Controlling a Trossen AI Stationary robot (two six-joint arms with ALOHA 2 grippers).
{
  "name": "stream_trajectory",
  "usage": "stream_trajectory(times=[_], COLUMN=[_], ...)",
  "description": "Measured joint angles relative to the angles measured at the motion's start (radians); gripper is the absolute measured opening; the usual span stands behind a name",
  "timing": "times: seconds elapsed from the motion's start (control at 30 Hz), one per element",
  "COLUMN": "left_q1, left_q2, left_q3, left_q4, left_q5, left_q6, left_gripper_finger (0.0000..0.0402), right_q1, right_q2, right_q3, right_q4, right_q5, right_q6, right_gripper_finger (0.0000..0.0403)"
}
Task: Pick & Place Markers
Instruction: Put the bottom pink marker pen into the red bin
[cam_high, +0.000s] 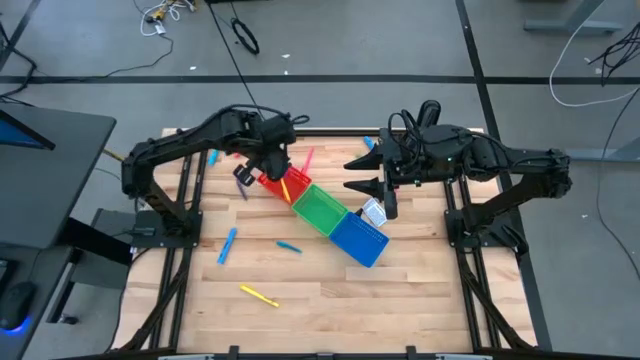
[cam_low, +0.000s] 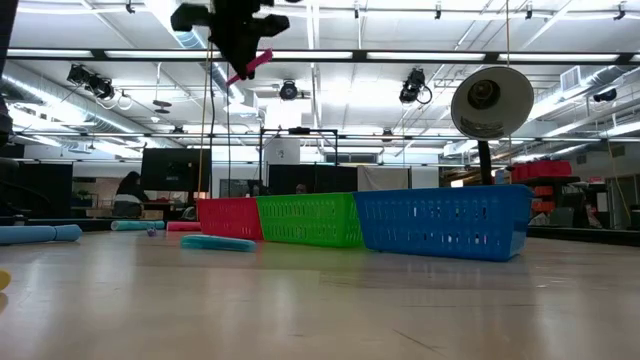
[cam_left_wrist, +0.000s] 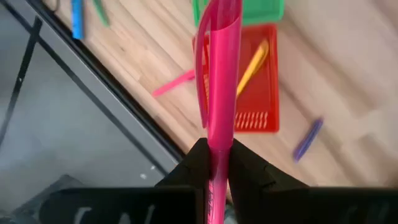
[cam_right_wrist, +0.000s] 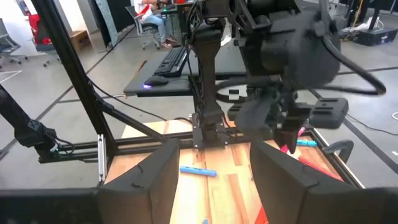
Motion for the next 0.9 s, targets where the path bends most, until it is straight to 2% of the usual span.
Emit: stream_trajectory(times=[0.23, 0.4, 0.63, 0.9], left_q1=[0.024, 0.047, 0.087, 0.096], left_q2=[0.067, 0.098, 0.099, 0.1], left_q3=[0.0, -0.012, -0.118, -0.308], left_q4=[0.012, 0.095, 0.176, 0.339], left_q5=[0.003, 0.033, 0.073, 0.085], left_q6=[0.047, 0.026, 0.083, 0.087], left_gripper_finger=[0.0039, 0.0039, 0.0039, 0.0039], right_q1=[0.0, 0.0, 0.0, 0.0], right_q2=[0.0, 0.0, 0.0, 0.0], right_q3=[0.0, 0.0, 0.0, 0.0], right_q4=[0.0, 0.0, -0.006, -0.006], right_q5=[0.0, 0.0, 0.0, 0.0], right_q6=[0.0, 0.0, -0.01, -0.018], right_gripper_finger=[0.0196, 0.0196, 0.0196, 0.0196])
